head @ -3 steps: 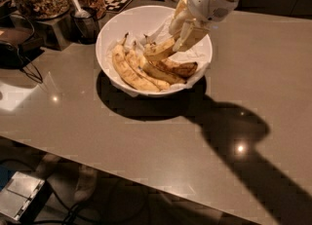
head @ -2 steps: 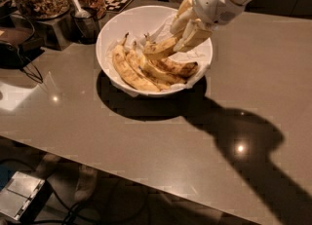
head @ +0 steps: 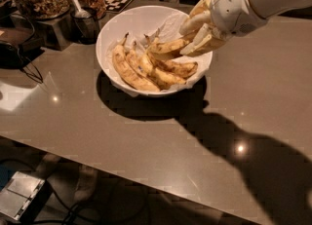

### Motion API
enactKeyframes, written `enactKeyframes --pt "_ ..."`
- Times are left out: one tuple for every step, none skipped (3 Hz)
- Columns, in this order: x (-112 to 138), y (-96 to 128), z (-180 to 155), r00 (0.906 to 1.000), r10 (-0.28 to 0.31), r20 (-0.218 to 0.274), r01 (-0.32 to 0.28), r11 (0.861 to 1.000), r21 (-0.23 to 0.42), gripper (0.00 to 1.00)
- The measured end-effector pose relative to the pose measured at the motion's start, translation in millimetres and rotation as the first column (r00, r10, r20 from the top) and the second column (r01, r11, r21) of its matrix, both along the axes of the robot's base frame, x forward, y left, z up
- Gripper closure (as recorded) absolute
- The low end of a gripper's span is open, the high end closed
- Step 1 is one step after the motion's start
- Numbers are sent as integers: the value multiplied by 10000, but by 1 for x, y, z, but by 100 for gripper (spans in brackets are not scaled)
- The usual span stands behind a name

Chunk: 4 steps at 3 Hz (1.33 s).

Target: Pick banana from white bowl

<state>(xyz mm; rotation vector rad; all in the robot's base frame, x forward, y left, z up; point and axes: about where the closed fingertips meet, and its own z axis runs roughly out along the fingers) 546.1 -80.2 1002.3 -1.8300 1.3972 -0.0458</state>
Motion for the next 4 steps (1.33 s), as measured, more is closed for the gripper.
enactKeyframes --pt "-28 -7 7 9978 -616 265 607 9976 319 100" --pt "-57 -14 8 9907 -1312 371 1291 9902 529 100" --pt "-84 -21 9 9780 -2054 368 2024 9766 730 100" --pt "-107 -25 6 9624 -2708 219 2676 9588 950 100"
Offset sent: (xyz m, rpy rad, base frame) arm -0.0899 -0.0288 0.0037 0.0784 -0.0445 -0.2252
